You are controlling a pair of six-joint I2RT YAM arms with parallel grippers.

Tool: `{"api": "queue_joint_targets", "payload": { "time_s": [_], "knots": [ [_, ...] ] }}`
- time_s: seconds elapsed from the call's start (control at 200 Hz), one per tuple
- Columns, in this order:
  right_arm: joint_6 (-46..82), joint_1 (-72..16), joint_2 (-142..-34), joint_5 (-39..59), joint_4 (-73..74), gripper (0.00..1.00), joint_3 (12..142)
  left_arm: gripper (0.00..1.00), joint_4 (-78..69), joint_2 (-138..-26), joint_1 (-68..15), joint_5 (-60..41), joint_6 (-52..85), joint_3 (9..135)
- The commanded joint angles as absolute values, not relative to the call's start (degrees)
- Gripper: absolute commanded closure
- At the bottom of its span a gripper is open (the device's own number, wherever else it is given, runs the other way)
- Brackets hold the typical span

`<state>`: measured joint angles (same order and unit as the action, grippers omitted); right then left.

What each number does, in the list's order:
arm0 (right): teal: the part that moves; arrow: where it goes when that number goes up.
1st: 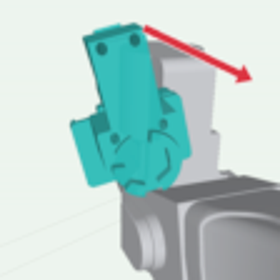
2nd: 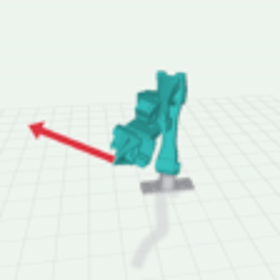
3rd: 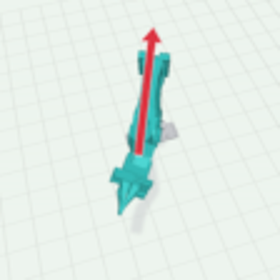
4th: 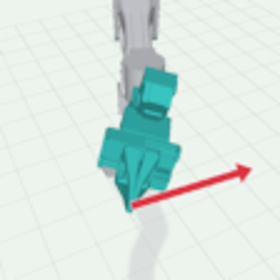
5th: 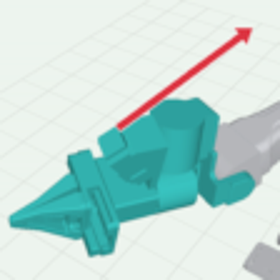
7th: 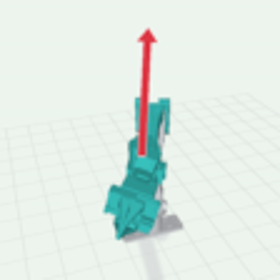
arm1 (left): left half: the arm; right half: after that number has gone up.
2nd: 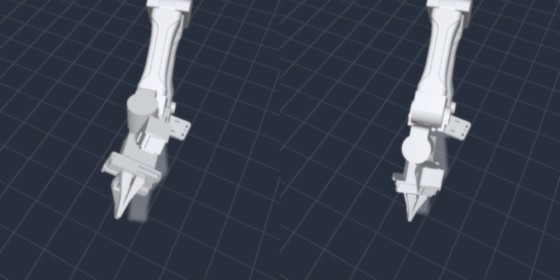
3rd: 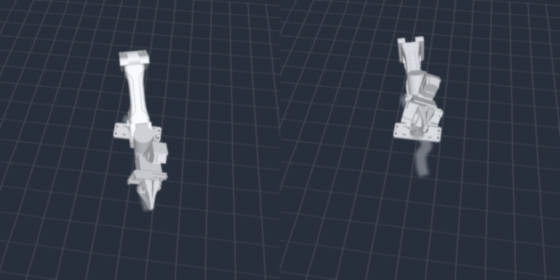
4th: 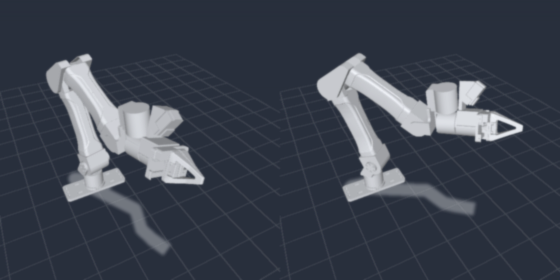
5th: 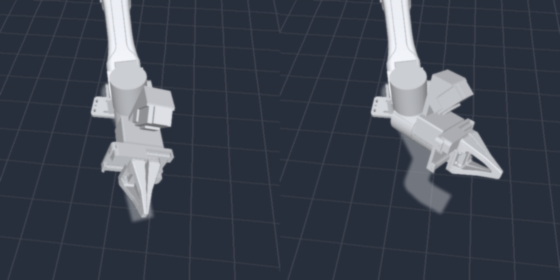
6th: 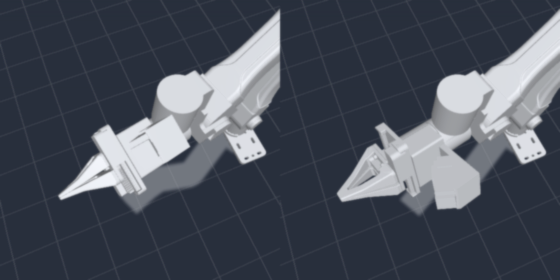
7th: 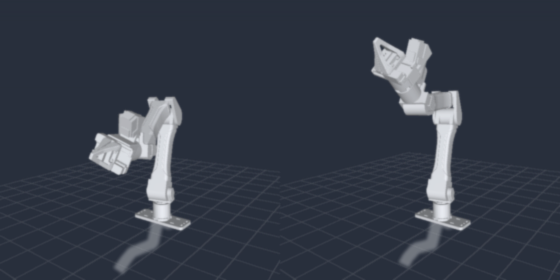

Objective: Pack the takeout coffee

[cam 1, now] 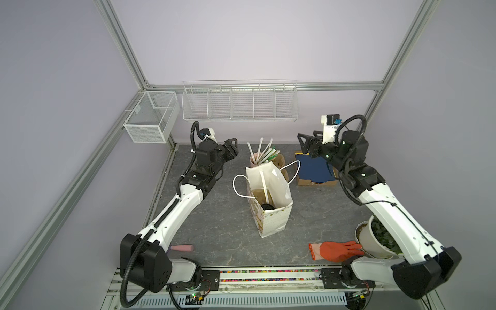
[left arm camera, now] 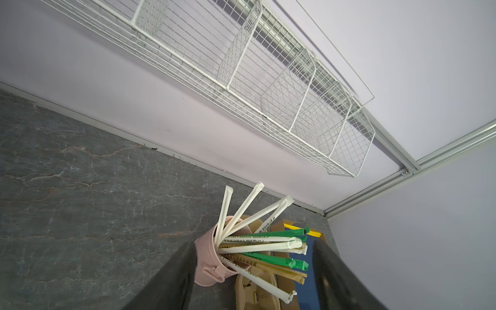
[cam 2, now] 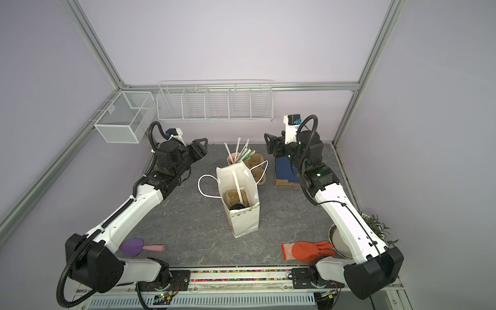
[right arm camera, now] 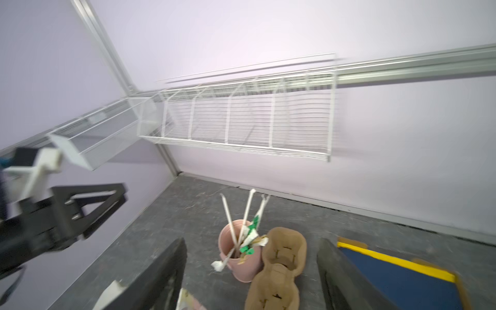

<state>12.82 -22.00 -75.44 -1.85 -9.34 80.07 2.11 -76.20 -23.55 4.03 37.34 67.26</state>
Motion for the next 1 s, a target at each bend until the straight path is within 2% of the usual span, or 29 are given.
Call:
{"api": "queue_joint_targets", "payload": {
  "time_s": [0.0, 0.2, 0.495, 0.81, 0.995],
  "knots": [
    [14.6, -21.5, -82.3, -16.8, -22.1, 0.16, 82.0, 0.29, 7.1, -73.0, -24.0, 9.3, 39.7, 67.8],
    [15.4, -17.7, -98.7, -25.4, -29.6, 0.12, 91.0, 0.28, 16.6, -70.5, -24.5, 9.6, 41.4, 68.5],
    [19.3, -12.1, -114.5, -18.6, -32.2, 0.11, 97.1, 0.27, 28.4, -64.0, -24.5, 10.0, 38.9, 65.9],
    [17.5, -8.5, -126.0, -18.3, -39.0, 0.12, 107.7, 0.20, 42.3, -58.3, -24.5, 11.9, 28.7, 69.8],
    [16.3, -8.4, -131.5, -18.5, -43.2, 0.15, 113.7, 0.16, 42.8, -55.2, -24.6, 14.8, 25.1, 67.9]
  ]
}}
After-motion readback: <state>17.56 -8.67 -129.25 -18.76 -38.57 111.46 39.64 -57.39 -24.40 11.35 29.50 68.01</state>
